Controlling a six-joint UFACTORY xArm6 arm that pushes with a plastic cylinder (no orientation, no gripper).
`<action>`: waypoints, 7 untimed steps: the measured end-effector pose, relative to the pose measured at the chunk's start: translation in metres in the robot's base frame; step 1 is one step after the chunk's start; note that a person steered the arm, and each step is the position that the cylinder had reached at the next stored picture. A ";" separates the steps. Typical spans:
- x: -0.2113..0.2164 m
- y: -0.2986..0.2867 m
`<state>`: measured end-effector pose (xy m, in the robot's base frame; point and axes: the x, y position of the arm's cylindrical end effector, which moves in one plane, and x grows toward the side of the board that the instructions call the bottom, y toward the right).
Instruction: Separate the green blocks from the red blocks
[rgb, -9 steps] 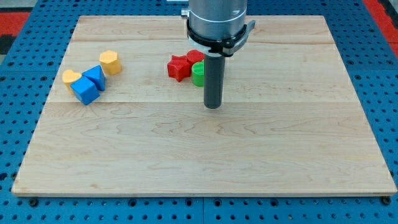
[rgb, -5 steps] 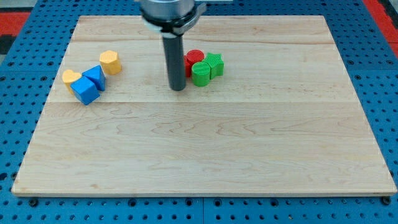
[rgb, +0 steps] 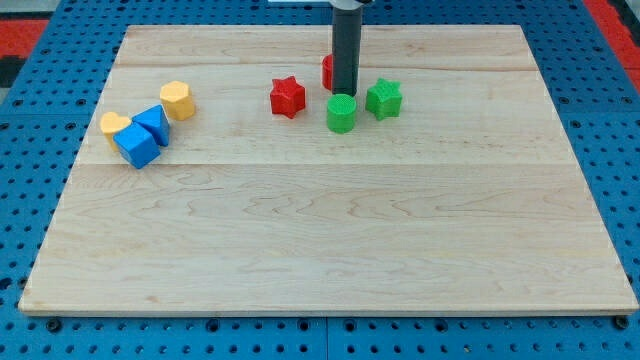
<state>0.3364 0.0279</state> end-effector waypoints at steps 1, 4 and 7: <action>0.031 0.018; -0.009 0.045; -0.016 0.050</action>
